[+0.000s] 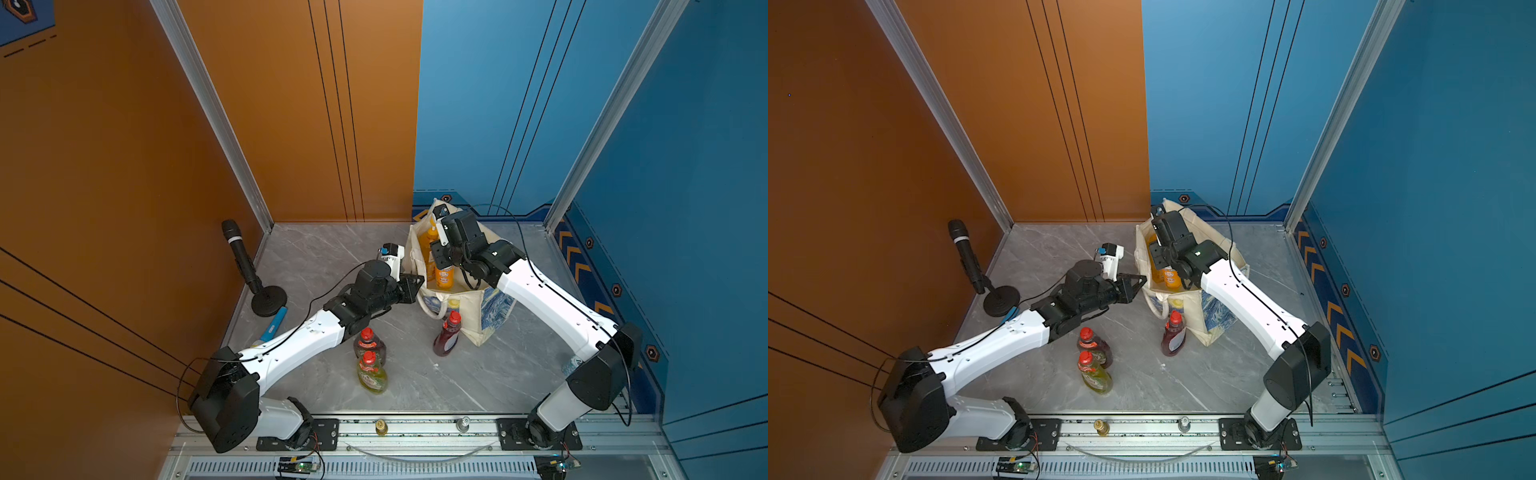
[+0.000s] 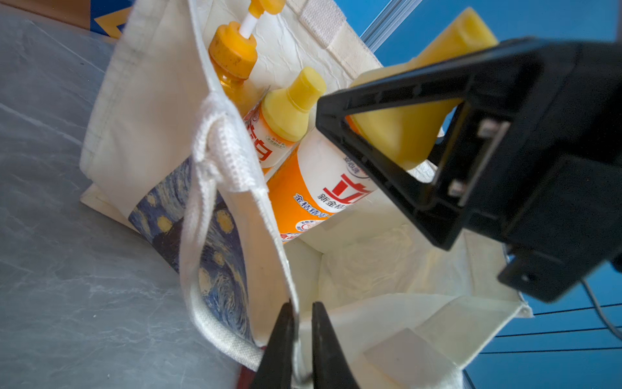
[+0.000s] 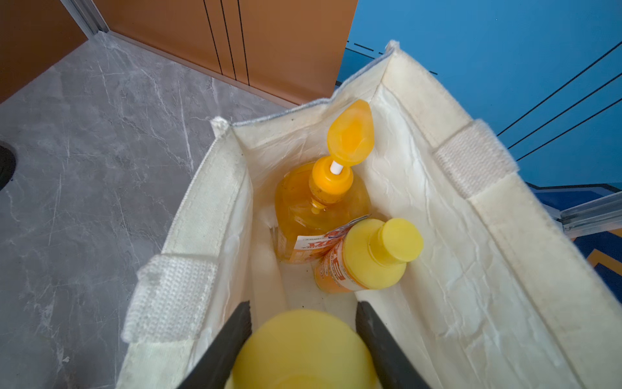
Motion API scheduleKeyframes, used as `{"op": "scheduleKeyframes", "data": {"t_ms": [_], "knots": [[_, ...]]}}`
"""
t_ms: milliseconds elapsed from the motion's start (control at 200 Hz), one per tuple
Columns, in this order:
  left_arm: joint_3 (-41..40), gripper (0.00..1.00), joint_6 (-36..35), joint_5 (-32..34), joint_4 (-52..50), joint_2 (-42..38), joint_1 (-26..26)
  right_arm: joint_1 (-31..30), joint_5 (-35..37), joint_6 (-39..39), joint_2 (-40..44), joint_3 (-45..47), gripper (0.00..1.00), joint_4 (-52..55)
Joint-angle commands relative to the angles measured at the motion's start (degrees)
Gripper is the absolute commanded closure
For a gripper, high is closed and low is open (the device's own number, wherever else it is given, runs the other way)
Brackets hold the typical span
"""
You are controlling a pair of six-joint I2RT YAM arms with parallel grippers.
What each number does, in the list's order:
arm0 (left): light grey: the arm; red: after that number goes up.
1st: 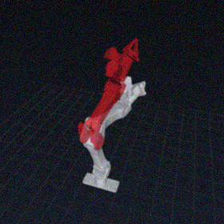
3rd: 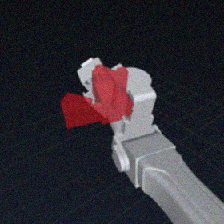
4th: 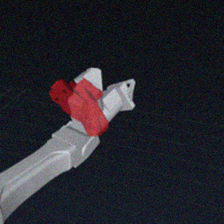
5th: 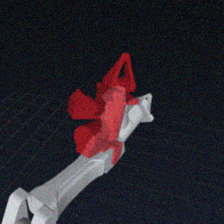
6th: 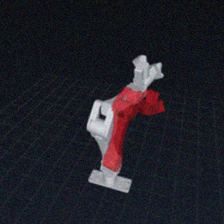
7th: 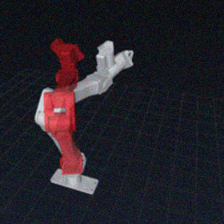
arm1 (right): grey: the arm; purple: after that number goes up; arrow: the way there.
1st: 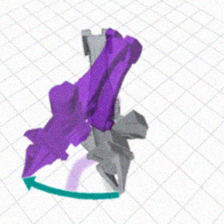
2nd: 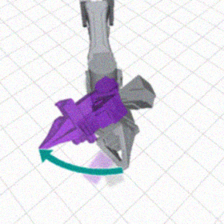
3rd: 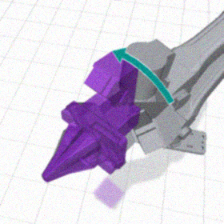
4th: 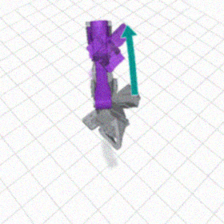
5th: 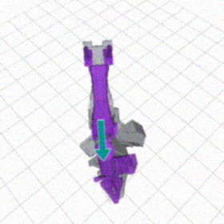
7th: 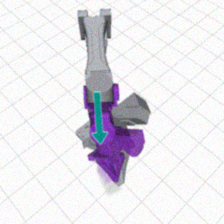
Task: Pack dish soap into the shopping bag
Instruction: Place the bottle of dish soap in the shopping bag.
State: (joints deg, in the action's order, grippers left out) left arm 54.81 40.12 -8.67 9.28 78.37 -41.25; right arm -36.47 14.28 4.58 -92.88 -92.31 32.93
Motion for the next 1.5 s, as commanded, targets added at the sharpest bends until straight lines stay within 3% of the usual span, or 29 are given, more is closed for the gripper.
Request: {"op": "scheduleKeyframes", "data": {"t_ms": [0, 711, 1211, 1497], "knots": [[-0.9, 0.89, -0.8, -1.6, 0.0, 0.2, -0.8, 0.2, 2.6, -1.7, 2.2, 0.8, 0.87, -11.7], [0.5, 1.00, -2.5, -1.5, 0.0, -0.6, -2.2, 3.8, -0.9, 1.9, -1.6, 11.7, 0.88, -29.5], [0.7, 1.00, -2.8, -0.9, 0.0, -1.5, -2.5, 4.5, -2.4, 2.8, -6.1, 15.0, 0.88, -33.4], [0.3, 0.99, -2.8, -0.8, 0.0, -1.1, -2.4, 5.5, -3.9, 4.6, -6.2, 17.7, 0.56, -34.2]]}}
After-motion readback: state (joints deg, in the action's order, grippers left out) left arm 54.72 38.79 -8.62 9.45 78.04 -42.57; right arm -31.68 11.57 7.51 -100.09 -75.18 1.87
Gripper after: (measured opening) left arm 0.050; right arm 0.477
